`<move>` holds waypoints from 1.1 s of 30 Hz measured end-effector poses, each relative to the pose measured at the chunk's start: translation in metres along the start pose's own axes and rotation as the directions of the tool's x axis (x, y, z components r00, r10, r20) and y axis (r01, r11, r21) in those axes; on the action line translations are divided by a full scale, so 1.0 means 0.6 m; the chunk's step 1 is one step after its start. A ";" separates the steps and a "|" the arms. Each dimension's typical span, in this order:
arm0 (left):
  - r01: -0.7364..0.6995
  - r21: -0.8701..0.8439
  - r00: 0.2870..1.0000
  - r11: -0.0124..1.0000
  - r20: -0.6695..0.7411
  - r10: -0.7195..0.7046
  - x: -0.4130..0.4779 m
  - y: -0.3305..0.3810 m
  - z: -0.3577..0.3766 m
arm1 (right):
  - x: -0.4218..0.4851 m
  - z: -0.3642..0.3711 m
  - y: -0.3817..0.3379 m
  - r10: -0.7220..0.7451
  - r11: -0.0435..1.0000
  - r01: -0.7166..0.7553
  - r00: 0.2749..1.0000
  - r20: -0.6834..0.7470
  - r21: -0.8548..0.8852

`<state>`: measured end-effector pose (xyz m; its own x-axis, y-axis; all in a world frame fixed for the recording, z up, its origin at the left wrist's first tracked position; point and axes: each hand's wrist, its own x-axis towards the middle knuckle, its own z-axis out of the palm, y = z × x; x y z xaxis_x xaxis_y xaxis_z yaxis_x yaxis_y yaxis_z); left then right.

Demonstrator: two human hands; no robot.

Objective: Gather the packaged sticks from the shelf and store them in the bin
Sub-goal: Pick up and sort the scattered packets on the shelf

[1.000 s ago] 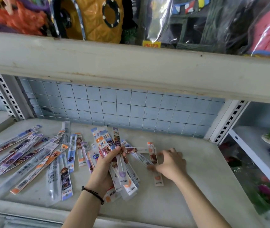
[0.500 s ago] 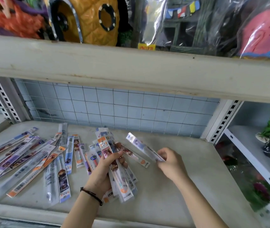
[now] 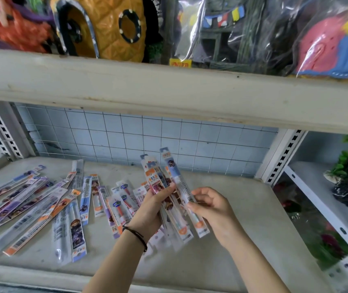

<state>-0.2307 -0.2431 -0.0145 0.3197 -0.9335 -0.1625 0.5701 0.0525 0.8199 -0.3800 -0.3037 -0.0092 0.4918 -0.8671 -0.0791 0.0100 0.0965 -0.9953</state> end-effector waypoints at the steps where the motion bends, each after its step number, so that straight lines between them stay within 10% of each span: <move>1: -0.010 0.012 1.000 1.000 -0.006 0.010 0.001 0.000 0.002 | -0.003 0.004 0.003 -0.022 0.999 0.022 1.000 0.007 -0.030; 12: -0.137 0.249 0.988 0.959 -0.035 0.150 -0.001 0.009 0.012 | -0.017 -0.010 -0.024 -0.112 0.916 0.172 0.977 0.182 -0.361; 18: -0.320 0.461 0.945 0.828 0.217 0.245 -0.003 0.024 0.040 | -0.011 -0.030 -0.139 -0.439 0.889 0.442 0.897 0.047 -0.119; 33: -0.237 0.547 0.960 0.803 0.261 0.106 -0.031 -0.037 0.053 | -0.012 0.019 -0.116 -0.320 0.926 0.362 0.902 0.290 -0.104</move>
<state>-0.2734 -0.2381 -0.0122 0.1699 -0.9827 0.0741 -0.0319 0.0697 0.9971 -0.3743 -0.2988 0.0611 0.6927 -0.6713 0.2636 0.0971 -0.2753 -0.9564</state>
